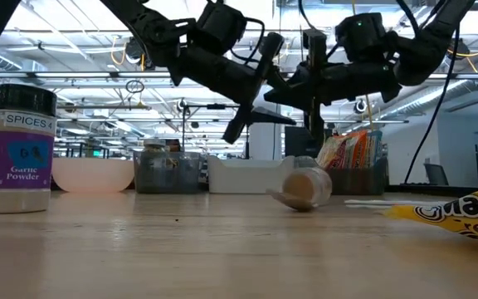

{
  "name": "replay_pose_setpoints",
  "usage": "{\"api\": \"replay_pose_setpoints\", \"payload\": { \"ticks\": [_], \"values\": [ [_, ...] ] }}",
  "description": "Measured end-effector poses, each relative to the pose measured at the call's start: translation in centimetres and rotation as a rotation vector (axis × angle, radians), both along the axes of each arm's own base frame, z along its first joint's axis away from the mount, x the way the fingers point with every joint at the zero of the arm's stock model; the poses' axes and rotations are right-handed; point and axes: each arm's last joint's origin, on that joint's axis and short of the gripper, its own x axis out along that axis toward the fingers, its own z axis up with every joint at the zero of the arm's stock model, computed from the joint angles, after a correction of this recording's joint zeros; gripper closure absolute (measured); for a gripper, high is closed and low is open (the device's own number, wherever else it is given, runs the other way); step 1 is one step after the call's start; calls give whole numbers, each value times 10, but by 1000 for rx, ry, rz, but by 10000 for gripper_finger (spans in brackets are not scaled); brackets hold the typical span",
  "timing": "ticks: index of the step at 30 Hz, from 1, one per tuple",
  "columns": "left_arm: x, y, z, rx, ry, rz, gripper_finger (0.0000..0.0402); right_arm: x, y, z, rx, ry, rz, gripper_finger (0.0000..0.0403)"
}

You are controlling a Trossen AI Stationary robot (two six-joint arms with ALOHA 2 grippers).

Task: Pick & Place Food Item
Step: Put the brown seasoning bottle into the left black bin

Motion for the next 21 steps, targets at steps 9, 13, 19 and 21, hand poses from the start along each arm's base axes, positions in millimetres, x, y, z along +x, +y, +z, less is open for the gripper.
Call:
{"api": "replay_pose_setpoints", "payload": {
  "ticks": [9, 13, 19, 21],
  "values": [
    [-1, 8, 5, -33, -46, -112, 268, 0, 0, 4, -24, -57, 37, 386],
    [-4, 7, 16, -33, -97, -201, 268, -1, -1, 9, 21, -99, 111, 370],
    [-14, -7, 50, 42, -189, -308, 268, -3, 2, 24, 112, -226, 229, 324],
    [-20, -15, 66, 80, -228, -339, 268, -4, 4, 30, 131, -282, 253, 301]
  ]
}}
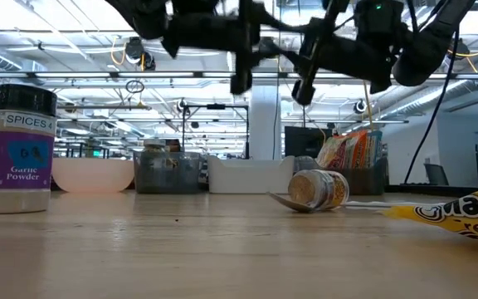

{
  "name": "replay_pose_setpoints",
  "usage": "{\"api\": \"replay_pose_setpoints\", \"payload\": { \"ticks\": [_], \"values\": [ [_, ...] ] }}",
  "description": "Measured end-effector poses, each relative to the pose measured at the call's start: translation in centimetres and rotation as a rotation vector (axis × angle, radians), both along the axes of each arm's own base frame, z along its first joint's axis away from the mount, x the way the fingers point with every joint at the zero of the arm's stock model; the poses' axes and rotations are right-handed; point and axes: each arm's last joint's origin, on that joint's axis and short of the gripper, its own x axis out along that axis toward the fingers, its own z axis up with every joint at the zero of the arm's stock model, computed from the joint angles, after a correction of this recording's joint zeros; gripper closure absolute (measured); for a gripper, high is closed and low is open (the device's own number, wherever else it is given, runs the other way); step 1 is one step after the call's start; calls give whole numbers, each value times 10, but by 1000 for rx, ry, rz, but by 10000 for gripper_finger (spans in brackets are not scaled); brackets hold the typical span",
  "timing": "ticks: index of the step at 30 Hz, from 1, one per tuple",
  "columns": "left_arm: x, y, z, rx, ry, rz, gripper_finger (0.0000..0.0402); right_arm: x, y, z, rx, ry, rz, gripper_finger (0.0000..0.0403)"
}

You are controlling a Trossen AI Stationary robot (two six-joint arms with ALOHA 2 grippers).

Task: Pick & Place Food Item
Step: Put the brown seasoning bottle into the left black bin

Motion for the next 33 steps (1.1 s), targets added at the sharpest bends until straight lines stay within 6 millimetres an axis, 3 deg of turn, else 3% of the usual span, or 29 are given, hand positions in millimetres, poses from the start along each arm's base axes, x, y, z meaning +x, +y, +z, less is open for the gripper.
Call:
{"api": "replay_pose_setpoints", "payload": {
  "ticks": [7, 10, 13, 18, 24, 29, 33],
  "values": [
    [-36, -30, 51, 133, -38, -44, 268, -1, 7, 10, 108, -78, 20, 214],
    [-55, -44, 65, 180, -2, -28, 268, 1, 17, 11, 135, -84, 50, 187],
    [-78, -58, 83, 227, 7, -10, 268, 5, 29, 11, 174, -99, -25, 169],
    [-110, -74, 102, 314, 20, 60, 268, 8, 39, 12, 200, -140, -242, 157],
    [-132, -80, 117, 377, -18, 95, 268, 7, 35, 13, 290, -167, -463, 158],
    [-139, -79, 123, 423, -55, 89, 268, 10, 29, 20, 232, -184, -388, 164],
    [-138, -80, 121, 470, -62, 76, 268, 25, 38, 50, 14, -275, -253, 165]
  ]
}}
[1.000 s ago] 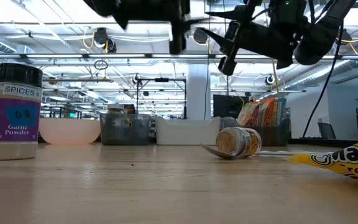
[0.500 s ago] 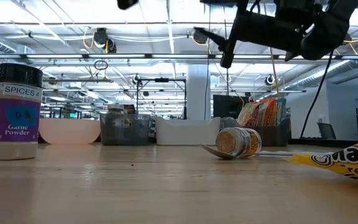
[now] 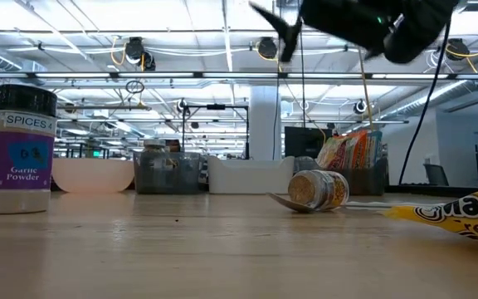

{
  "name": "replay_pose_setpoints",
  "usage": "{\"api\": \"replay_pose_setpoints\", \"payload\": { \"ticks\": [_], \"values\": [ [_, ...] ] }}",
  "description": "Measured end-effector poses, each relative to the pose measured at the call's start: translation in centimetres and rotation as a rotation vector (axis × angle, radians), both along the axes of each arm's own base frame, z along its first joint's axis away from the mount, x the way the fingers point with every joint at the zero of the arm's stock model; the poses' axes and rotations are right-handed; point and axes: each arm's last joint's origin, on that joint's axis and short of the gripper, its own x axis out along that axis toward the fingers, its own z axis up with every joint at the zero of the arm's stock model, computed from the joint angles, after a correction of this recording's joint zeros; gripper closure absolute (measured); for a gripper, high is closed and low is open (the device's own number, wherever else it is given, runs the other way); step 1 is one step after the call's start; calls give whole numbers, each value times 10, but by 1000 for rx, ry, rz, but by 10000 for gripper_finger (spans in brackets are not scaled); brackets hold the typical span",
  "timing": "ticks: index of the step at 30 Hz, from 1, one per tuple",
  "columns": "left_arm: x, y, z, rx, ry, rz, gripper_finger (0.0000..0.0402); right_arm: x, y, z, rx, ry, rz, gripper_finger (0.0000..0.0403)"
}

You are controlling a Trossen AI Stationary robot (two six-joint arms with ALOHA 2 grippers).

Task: Pick & Place Food Item
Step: Put the brown seasoning bottle into the left black bin

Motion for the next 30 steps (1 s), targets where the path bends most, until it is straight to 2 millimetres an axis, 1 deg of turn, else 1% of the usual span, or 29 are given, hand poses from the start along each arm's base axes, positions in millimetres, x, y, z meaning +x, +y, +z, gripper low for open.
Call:
{"api": "replay_pose_setpoints", "payload": {
  "ticks": [1, 3, 5, 7, 10, 14, 16, 18, 21, 24, 30],
  "values": [
    [1, 0, 0, 3, 1, 0, 268, 6, 2, 8, -46, 7, 20, 165],
    [2, 3, -1, 5, 3, 8, 268, 20, 8, 21, -139, 92, 68, 165],
    [3, 7, -3, 23, 16, 10, 268, 35, 15, 33, -247, 236, 149, 165],
    [3, 11, -4, 47, 22, -5, 268, 44, 21, 42, -368, 408, 227, 165],
    [-3, 19, -2, 61, 26, -29, 268, 43, 28, 54, -571, 640, 296, 165],
    [-17, 29, 5, 66, 6, -27, 268, 35, 29, 61, -795, 811, 268, 165],
    [-23, 32, 7, 67, 12, -12, 268, 32, 29, 62, -832, 857, 278, 165],
    [-26, 33, 7, 66, 23, -7, 268, 31, 30, 60, -826, 881, 298, 165],
    [-28, 34, 9, 68, 7, 4, 268, 28, 36, 56, -849, 916, 346, 165],
    [-29, 34, 11, 64, -8, 11, 268, 33, 48, 44, -940, 930, 410, 165],
    [-25, 36, 11, 9, -11, 86, 268, 34, 72, 12, -1093, 1042, 609, 165]
  ]
}}
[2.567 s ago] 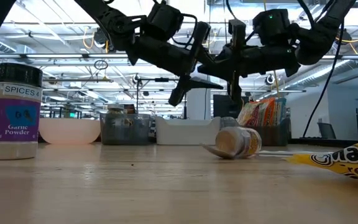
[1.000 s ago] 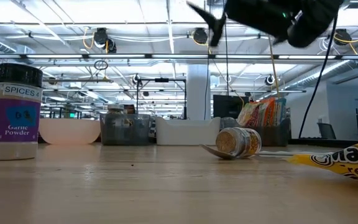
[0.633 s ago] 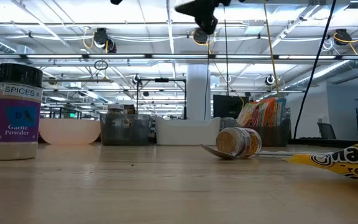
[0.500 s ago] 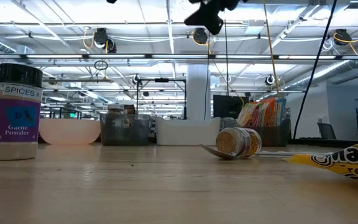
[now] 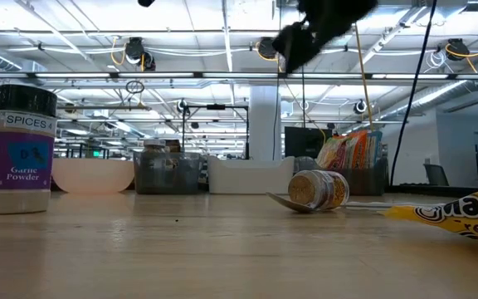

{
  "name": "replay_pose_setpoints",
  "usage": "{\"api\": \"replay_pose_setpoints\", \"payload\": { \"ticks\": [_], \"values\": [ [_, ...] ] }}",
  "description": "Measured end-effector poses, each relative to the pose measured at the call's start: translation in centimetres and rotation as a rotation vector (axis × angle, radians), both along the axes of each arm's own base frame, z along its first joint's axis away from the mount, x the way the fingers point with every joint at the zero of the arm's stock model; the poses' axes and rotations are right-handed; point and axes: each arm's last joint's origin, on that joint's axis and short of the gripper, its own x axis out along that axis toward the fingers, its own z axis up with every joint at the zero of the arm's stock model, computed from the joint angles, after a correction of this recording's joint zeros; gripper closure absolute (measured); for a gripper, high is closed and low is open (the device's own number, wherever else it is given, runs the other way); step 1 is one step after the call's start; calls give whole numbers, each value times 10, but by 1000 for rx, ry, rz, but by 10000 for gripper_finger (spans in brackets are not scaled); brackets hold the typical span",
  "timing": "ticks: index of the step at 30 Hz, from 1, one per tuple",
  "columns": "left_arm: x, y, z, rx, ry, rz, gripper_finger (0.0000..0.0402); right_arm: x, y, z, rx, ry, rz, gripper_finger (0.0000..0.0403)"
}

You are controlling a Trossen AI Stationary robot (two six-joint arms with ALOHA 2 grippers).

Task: Pick & Place Food Item
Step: Put the brown seasoning bottle into the left black bin

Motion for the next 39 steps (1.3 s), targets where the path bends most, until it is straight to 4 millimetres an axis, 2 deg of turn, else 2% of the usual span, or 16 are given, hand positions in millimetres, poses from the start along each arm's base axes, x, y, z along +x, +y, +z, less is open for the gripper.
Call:
{"api": "replay_pose_setpoints", "payload": {
  "ticks": [2, 8, 15, 24, 30, 36, 39],
  "values": [
    [0, 1, 0, -19, 0, 31, 268, 3, 6, -10, 2, 41, 48, 165],
    [5, 3, -2, -66, 11, 109, 268, 7, 13, -18, -6, 24, 176, 164],
    [15, 2, -5, -108, -1, 114, 268, 13, 21, -35, -181, 0, 319, 143],
    [24, -9, -12, -117, 29, 74, 268, 26, 26, -86, -249, 160, 301, 130],
    [28, -15, -13, -109, 30, 49, 268, 28, 20, -100, -292, 224, 289, 129],
    [27, -15, -12, -98, 22, 46, 268, 22, 18, -127, -316, 301, 294, 130],
    [27, -15, -12, -90, 19, 44, 268, 21, 17, -132, -305, 305, 276, 133]
  ]
}}
